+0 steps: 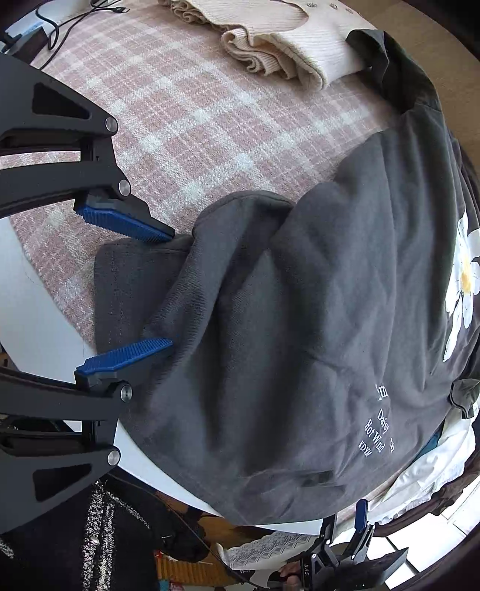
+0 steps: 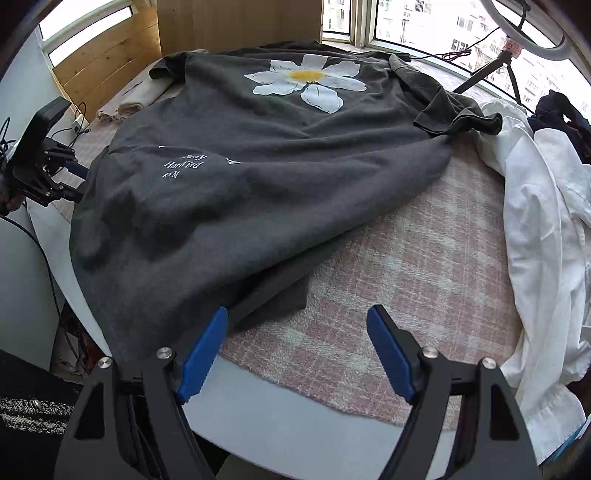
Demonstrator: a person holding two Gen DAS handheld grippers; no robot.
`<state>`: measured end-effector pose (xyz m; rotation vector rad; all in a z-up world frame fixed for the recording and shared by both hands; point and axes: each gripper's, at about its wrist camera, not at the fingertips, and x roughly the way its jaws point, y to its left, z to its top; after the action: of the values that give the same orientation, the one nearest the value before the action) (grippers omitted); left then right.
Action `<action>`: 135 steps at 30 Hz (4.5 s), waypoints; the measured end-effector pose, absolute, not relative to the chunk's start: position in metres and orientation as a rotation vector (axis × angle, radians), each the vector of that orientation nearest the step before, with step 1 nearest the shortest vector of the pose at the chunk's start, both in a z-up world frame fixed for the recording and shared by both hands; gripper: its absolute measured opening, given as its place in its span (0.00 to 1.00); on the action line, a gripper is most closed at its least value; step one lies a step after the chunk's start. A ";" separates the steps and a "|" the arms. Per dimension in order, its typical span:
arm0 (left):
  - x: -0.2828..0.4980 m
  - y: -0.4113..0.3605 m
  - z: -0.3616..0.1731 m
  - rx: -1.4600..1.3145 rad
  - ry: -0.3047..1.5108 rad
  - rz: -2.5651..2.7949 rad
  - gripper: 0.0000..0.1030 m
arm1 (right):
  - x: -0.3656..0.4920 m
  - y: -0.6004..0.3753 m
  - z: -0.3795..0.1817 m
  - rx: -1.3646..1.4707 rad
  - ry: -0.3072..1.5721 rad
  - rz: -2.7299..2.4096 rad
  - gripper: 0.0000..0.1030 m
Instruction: Fold clothes
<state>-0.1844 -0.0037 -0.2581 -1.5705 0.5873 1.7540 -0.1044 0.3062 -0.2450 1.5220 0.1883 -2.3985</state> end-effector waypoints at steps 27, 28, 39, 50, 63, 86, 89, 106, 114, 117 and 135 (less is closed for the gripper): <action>-0.183 -0.010 -0.237 -1.567 0.462 1.771 0.05 | -0.116 0.308 -0.261 1.511 0.081 -2.278 0.26; -0.182 -0.011 -0.234 -1.561 0.457 1.776 0.05 | -0.119 0.303 -0.261 1.495 0.099 -2.276 0.26; -0.163 -0.060 -0.148 -1.468 0.295 1.970 0.04 | -0.081 0.334 -0.155 1.331 -0.021 -2.465 0.06; -0.168 -0.094 -0.153 -1.540 0.190 1.985 0.03 | -0.039 0.412 -0.115 1.347 -0.334 -2.734 0.01; -0.148 -0.113 -0.177 -1.610 0.204 1.934 0.20 | -0.041 0.337 -0.252 1.728 -0.227 -2.377 0.37; -0.196 -0.113 -0.035 -1.299 -0.007 2.038 0.03 | -0.085 0.373 -0.020 1.103 -0.335 -2.645 0.02; -0.171 -0.102 -0.023 -1.268 0.085 2.037 0.03 | -0.078 0.371 0.011 1.027 -0.268 -2.679 0.02; -0.226 -0.110 -0.216 -1.842 -0.036 1.934 0.13 | -0.157 0.408 -0.203 1.661 -0.396 -2.373 0.18; -0.175 -0.085 -0.203 -1.752 0.081 1.867 0.35 | -0.129 0.412 -0.208 1.562 -0.256 -2.360 0.51; -0.173 -0.067 -0.217 -1.759 0.182 1.858 0.35 | -0.140 0.390 -0.225 1.591 -0.128 -2.306 0.51; -0.127 -0.086 -0.144 -1.653 0.026 1.719 0.04 | -0.062 0.383 -0.107 1.410 -0.196 -2.358 0.06</action>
<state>-0.1275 -0.0856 -0.1443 -1.6529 0.0263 1.7185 -0.0620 0.3833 -0.1067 1.4103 -0.1959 -2.3575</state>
